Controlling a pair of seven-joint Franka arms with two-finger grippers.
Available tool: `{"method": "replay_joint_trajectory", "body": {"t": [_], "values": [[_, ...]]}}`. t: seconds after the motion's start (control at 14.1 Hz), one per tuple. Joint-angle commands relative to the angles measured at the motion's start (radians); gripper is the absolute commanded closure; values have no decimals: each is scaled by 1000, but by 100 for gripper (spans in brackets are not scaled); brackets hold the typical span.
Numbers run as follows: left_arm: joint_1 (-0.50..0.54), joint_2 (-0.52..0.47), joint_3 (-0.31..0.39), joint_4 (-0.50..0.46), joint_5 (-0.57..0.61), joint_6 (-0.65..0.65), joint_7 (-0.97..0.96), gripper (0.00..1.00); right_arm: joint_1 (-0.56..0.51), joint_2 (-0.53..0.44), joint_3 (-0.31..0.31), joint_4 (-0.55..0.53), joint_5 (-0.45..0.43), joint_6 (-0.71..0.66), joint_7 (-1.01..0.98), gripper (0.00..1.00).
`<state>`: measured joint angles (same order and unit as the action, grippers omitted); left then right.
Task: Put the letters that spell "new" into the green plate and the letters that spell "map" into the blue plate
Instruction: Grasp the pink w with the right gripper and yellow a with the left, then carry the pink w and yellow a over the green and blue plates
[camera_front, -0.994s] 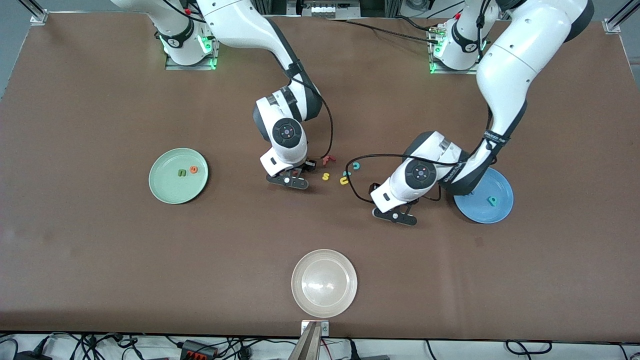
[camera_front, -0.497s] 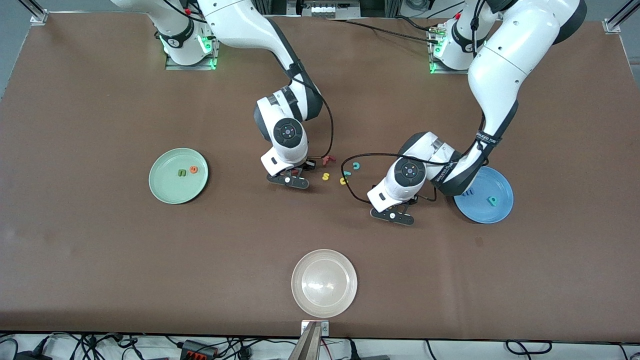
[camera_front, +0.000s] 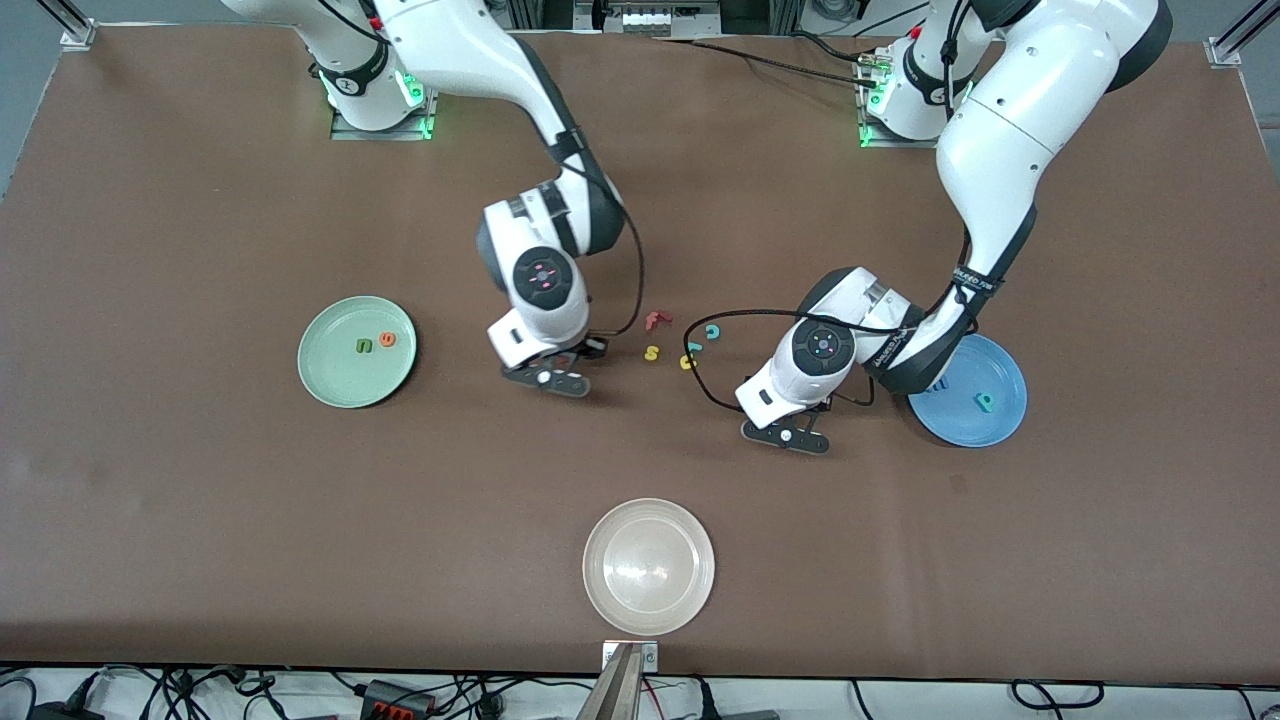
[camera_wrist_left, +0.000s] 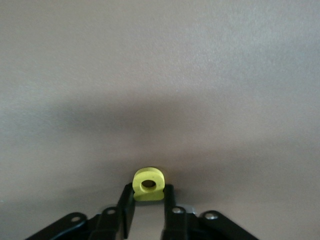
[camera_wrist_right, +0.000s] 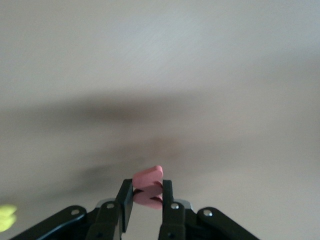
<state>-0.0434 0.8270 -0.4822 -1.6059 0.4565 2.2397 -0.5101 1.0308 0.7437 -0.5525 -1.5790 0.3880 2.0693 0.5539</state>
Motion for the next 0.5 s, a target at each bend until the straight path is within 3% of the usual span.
{"method": "replay_joint_trajectory", "body": {"t": [0.0, 0.28, 0.43], "values": [[25, 11, -1, 20, 13, 0, -10, 91, -29, -40, -157, -22, 2, -151, -261, 94], [89, -87, -33, 24, 13, -138, 4, 94, -25, -67, -312, -165, 2, -169, -559, 94], [108, -126, -24, 20, 21, -224, 5, 95, -29, -70, -337, -220, 5, -158, -639, 94]]}}
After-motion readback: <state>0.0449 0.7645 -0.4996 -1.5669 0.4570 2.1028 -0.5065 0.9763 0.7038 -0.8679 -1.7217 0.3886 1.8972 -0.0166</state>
